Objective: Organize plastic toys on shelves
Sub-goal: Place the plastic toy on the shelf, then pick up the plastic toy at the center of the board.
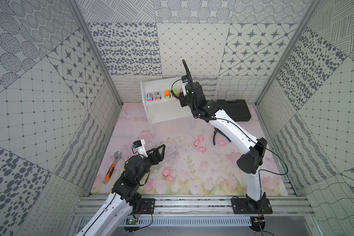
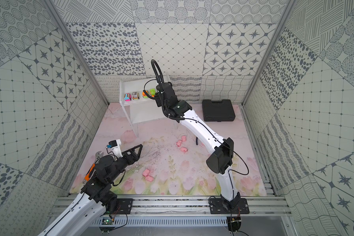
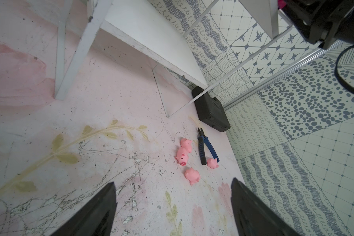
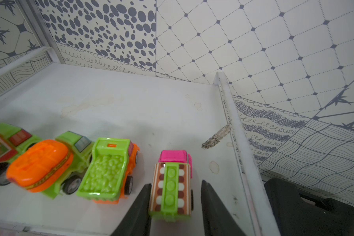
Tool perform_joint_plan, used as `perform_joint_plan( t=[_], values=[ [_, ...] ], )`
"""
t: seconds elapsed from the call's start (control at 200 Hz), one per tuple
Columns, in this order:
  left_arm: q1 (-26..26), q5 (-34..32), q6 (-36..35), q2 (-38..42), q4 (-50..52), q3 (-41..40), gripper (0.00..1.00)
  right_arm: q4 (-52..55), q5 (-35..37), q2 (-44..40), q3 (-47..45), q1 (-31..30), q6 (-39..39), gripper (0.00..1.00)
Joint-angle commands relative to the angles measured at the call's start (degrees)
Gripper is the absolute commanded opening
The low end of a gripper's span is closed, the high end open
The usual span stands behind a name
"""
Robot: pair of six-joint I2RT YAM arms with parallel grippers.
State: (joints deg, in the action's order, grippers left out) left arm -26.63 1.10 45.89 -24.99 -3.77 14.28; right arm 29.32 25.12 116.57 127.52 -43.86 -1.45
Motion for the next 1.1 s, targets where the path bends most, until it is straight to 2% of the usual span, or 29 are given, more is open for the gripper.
perform_joint_plan(
  t=[0.0, 0.095, 0.4, 0.475, 0.615, 0.69, 0.76, 0.82, 0.89, 0.981, 1.026, 1.096],
  values=[
    [0.09, -0.16, -0.94, 0.07, -2.15, -0.05, 0.9, -2.63, -0.58, -3.09, -1.6, -0.31, 0.75, 0.47],
    [0.09, -0.06, -0.76, 0.2, -2.07, 0.0, 0.9, -3.04, -1.28, -4.12, -2.14, -0.27, 0.87, 0.5],
    [0.09, 0.28, 0.37, 0.04, -1.99, 0.38, 0.9, -2.82, -6.32, -9.43, -1.85, -0.44, 1.85, 0.68],
    [0.1, 0.48, 0.79, 0.06, -1.99, 0.48, 0.9, -2.6, -8.25, -11.98, -2.79, -0.37, 2.24, 0.74],
    [0.08, 1.7, 2.12, -0.52, -2.61, 0.5, 0.89, -2.57, -12.39, -18.77, -7.87, 0.01, 3.79, 0.78],
    [0.11, 3.05, 3.01, -1.51, -3.27, 0.95, 0.89, -5.2, -15.16, -24.77, -14.85, 0.93, 3.75, 0.79],
    [0.09, 4.66, 3.7, -2.91, -3.33, 1.65, 0.89, -10.71, -20.03, -31.91, -25.57, 3.37, 1.22, 0.81],
    [0.1, 6.02, 4.58, -4.45, -3.18, 2.44, 0.88, -16.41, -26.46, -38.69, -36.17, 7.63, -4.91, 0.81],
    [0.0, 8.07, 5.65, -6.59, -2.41, 3.64, 0.87, -24.57, -38.12, -46.35, -50.05, 15.6, -16.85, 0.81],
    [-0.04, 10.21, 7.18, -9.23, 1.09, 5.69, 0.87, -30.97, -48.42, -53.33, -64.61, 23.71, -28.61, 0.8],
    [-0.1, 11.19, 7.91, -10.24, 3.43, 6.94, 0.87, -30.64, -51.02, -55.82, -70.08, 25.73, -31.07, 0.78],
    [-0.18, 12.39, 9.38, -11.45, 8.03, 8.51, 0.86, -27.94, -53.93, -58.8, -76.41, 26.03, -29.76, 0.78]
  ],
)
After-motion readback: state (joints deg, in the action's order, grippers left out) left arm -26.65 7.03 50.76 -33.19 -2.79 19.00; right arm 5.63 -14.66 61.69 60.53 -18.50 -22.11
